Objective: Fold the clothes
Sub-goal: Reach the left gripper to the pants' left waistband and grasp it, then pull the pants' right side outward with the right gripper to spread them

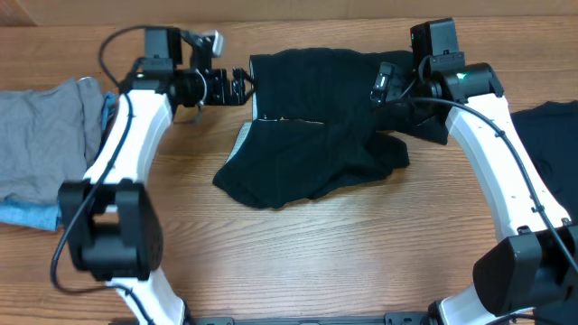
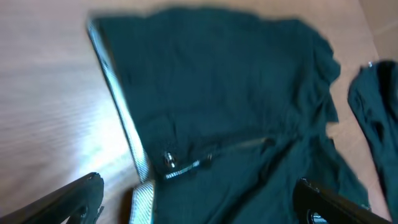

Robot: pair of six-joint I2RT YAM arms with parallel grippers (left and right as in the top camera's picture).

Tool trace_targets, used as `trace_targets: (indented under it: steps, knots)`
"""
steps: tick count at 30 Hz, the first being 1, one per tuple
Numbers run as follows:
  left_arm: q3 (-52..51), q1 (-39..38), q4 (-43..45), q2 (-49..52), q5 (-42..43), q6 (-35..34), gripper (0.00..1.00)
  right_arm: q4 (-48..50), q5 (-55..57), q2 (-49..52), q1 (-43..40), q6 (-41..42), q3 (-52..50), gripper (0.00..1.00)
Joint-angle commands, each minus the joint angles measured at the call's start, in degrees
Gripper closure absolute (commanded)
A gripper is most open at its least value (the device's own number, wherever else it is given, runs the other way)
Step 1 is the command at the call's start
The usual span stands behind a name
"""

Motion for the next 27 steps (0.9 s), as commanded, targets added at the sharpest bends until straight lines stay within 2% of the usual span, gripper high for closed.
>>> trace_targets:
  steps: [1, 4, 6, 14, 15, 17, 19, 21, 23, 24, 27]
  knots:
    - [1.0, -0.6, -3.0, 4.5, 6.0, 8.9, 0.0, 0.3, -0.3, -0.2, -0.1, 0.5, 0.2, 0.0]
    - [0.9, -1.7, -8.4, 6.4, -5.8, 16.8, 0.0, 0.3, -0.3, -0.2, -0.1, 0.5, 0.2, 0.0]
    - [0.9, -2.7, -9.7, 7.3, -9.4, 19.9, 0.0, 0.3, -0.3, -0.2, -0.1, 0.5, 0.2, 0.0]
    - [0.9, -5.3, -8.9, 13.0, -9.4, 22.0, 0.0, 0.3, -0.3, -0.2, -0.1, 0.5, 0.2, 0.0]
    - [0.9, -5.3, -8.9, 13.4, -9.0, 22.0, 0.02, 0.3, -0.3, -0.2, -0.1, 0.5, 0.2, 0.0]
    - [0.9, -5.3, -8.8, 13.4, -8.4, 21.6, 0.12, 0.3, -0.3, -0.2, -0.1, 0.5, 0.2, 0.0]
    - [1.0, -5.3, -8.4, 13.4, -6.2, 21.6, 0.28, 0.3, -0.3, -0.2, -0.1, 0.5, 0.2, 0.0]
    - [1.0, -5.3, -7.4, 13.4, -3.8, 21.6, 0.55, 0.3, -0.3, -0.2, -0.1, 0.5, 0.2, 0.0]
    - [1.0, -5.3, -7.0, 13.4, -3.4, 21.6, 0.88, 0.3, -0.3, -0.2, -0.1, 0.5, 0.2, 0.0]
    - [1.0, -5.2, -7.0, 13.4, -3.4, 21.6, 0.96, 0.3, -0.3, -0.2, -0.1, 0.5, 0.2, 0.0]
    - [1.2, -5.2, -7.0, 13.4, -3.4, 21.6, 0.96, 0.3, -0.3, -0.2, -0.1, 0.5, 0.2, 0.0]
